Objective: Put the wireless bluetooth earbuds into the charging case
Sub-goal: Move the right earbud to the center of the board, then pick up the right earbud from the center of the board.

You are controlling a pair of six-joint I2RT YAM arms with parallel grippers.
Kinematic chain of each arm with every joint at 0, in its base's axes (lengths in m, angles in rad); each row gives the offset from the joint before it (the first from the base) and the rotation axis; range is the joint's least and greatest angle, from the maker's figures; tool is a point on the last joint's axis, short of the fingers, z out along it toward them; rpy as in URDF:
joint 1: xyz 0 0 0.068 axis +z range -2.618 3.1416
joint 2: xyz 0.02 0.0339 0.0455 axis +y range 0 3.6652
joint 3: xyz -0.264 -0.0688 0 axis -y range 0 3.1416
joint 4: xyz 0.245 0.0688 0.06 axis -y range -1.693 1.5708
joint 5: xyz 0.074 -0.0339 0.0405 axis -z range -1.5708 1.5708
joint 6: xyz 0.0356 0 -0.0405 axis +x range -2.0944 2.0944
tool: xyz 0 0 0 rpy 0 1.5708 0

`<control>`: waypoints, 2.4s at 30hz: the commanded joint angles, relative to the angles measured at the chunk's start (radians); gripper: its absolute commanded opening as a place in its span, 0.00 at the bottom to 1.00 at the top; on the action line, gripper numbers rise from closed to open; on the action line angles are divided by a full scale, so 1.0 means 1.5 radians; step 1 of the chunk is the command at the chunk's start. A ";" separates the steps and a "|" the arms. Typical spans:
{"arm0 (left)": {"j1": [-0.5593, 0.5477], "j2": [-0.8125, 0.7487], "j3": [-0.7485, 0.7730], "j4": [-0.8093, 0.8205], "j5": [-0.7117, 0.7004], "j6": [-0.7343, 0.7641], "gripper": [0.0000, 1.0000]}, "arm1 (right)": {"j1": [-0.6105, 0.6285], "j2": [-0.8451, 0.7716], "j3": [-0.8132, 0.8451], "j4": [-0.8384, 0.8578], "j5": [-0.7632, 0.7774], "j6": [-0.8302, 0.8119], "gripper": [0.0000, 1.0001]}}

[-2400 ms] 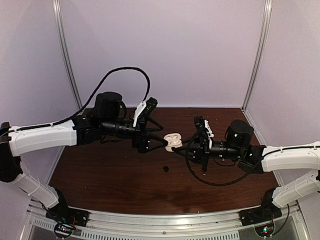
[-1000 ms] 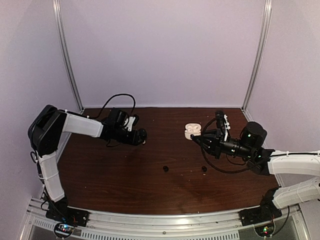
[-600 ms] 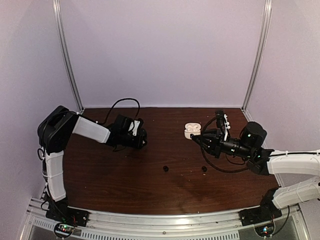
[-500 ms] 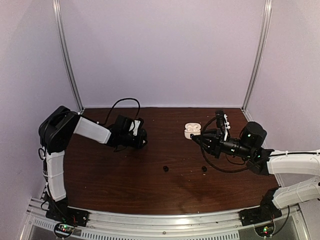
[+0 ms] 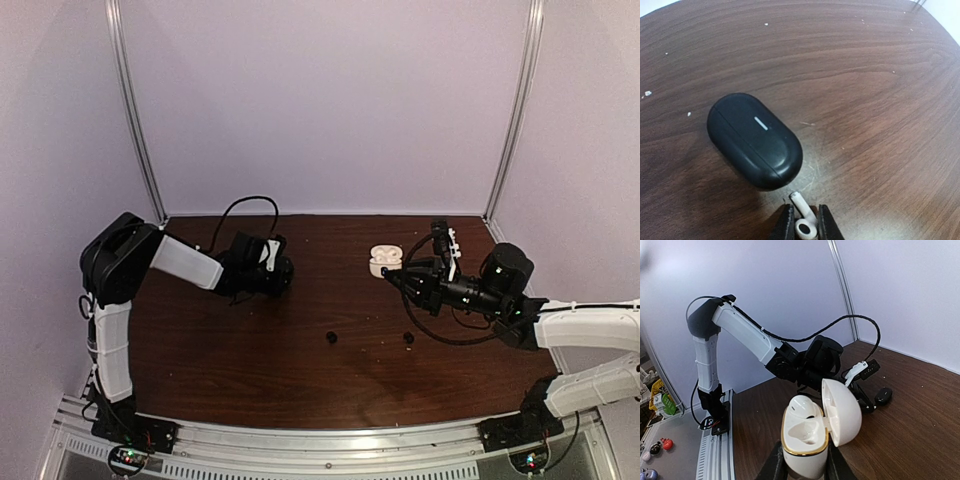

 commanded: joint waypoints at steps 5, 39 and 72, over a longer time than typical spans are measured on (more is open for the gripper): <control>-0.006 -0.068 -0.084 -0.056 0.031 0.028 0.05 | -0.003 -0.018 -0.011 0.014 -0.007 -0.009 0.00; -0.150 -0.188 -0.257 0.033 0.213 0.226 0.18 | -0.002 -0.014 -0.015 0.027 -0.019 -0.016 0.00; -0.177 -0.213 -0.393 0.204 0.113 0.261 0.37 | -0.002 -0.051 -0.039 0.011 0.004 -0.019 0.00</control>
